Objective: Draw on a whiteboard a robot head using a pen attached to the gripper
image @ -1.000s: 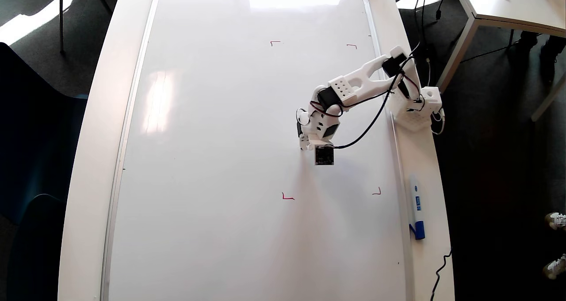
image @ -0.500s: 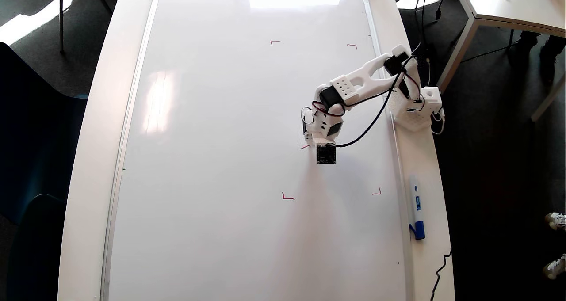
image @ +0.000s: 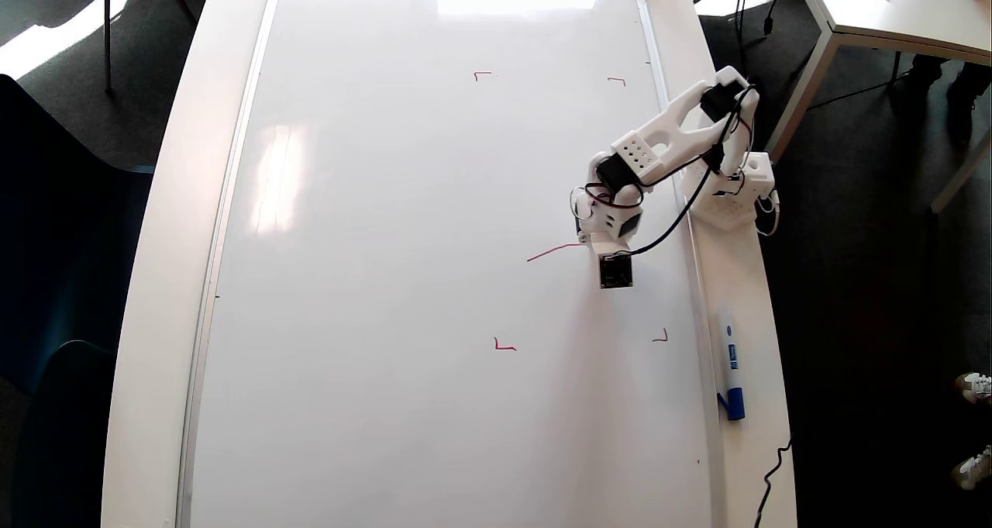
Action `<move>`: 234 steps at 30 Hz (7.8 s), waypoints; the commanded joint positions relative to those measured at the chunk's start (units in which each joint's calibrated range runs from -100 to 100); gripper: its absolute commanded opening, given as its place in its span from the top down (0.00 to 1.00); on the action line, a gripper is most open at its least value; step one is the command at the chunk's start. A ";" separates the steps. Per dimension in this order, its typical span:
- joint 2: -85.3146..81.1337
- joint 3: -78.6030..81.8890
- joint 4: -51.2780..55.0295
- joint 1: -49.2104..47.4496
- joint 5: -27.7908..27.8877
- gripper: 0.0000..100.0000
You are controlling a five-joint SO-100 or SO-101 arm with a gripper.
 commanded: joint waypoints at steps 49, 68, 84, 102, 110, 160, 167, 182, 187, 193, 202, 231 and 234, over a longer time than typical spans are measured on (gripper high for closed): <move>-4.47 4.80 1.27 50.15 4.53 0.99; -4.47 0.99 0.40 60.09 6.30 0.99; 0.06 -1.37 -12.37 52.88 6.03 0.99; 13.90 -23.25 -13.41 43.67 4.53 0.99; 17.00 -28.33 -13.41 40.50 4.53 0.99; 16.16 -28.24 -10.81 5.44 -10.81 0.99; 16.16 -28.24 -10.89 3.23 -11.72 0.99; 9.04 -34.78 -9.76 4.04 -11.34 0.99; 2.16 -32.24 -4.73 4.55 -11.29 0.99; -4.80 -23.07 -0.55 9.49 -11.29 0.99; -6.56 -13.35 -1.25 15.53 -10.48 0.99; 7.69 -23.34 -7.85 10.74 -10.48 0.99; 9.04 -24.16 -7.85 10.74 -10.43 0.99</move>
